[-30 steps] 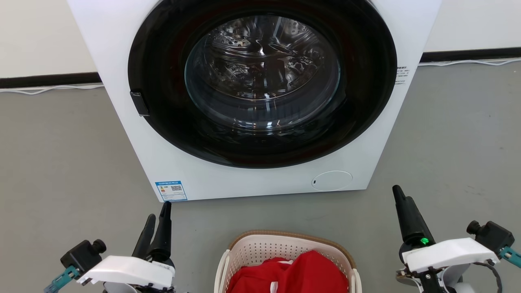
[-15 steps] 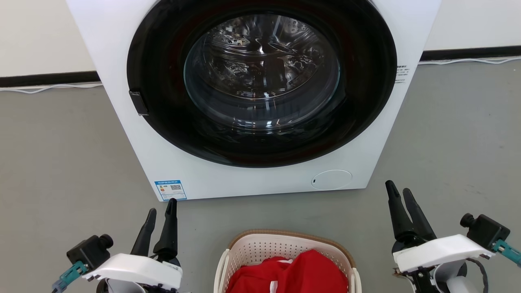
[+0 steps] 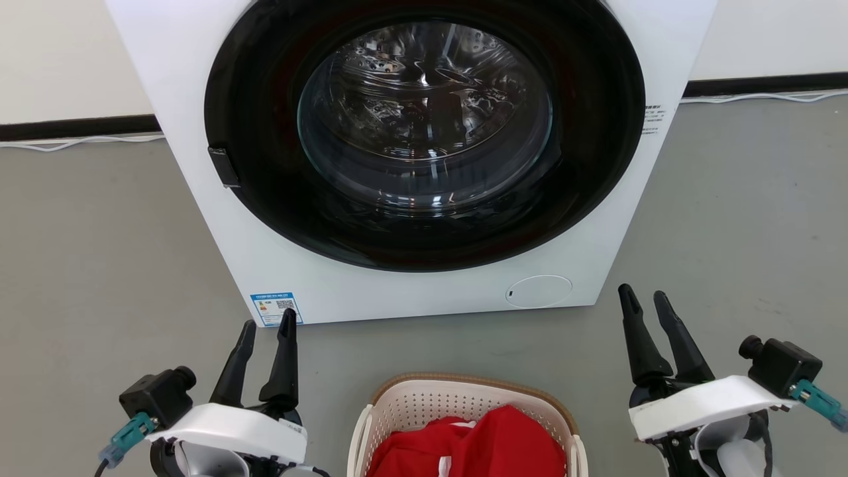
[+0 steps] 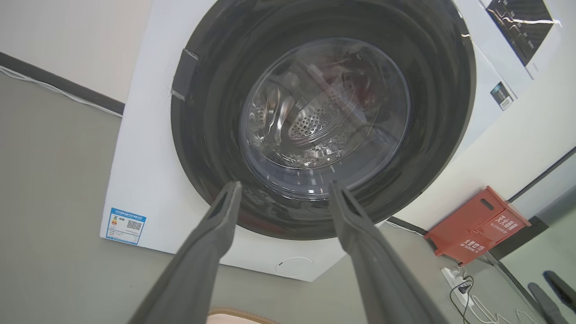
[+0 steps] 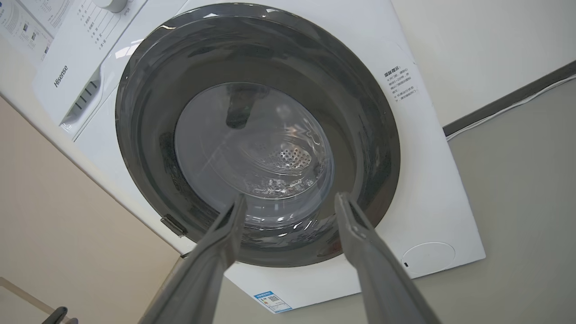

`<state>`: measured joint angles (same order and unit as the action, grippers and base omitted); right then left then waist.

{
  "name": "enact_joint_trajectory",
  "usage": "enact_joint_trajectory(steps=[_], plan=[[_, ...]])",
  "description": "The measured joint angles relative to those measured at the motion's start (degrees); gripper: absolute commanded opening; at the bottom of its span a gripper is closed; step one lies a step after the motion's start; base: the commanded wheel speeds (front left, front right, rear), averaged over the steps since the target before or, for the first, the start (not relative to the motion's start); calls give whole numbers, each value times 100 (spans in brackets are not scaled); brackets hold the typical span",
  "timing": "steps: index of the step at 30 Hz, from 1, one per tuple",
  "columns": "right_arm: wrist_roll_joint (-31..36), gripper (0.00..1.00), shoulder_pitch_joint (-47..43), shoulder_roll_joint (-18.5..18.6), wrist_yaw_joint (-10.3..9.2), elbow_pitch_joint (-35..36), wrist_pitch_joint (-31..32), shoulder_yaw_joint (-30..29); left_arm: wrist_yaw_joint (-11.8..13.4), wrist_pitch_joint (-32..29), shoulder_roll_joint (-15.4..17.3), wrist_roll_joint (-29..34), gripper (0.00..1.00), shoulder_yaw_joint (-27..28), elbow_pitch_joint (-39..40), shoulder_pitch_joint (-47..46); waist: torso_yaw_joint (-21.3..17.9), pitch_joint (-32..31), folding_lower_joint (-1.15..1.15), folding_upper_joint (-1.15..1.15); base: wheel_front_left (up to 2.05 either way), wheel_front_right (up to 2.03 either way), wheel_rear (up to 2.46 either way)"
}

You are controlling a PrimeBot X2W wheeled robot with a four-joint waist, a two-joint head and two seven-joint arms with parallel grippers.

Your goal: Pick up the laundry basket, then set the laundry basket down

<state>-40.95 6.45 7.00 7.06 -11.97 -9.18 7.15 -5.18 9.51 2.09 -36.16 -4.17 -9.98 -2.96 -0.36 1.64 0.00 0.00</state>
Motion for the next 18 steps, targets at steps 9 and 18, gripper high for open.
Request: enact_joint_trajectory(steps=[9,18], plan=[[508,100,74,14,0,-9,-151,57,23,129,5,520,100,-78,75,-1,-6,-8,0,0,0,0,0],[1025,100,96,45,1,-9,-310,104,47,296,12,1002,100,-160,156,-8,-9,9,0,0,0,0,0]])
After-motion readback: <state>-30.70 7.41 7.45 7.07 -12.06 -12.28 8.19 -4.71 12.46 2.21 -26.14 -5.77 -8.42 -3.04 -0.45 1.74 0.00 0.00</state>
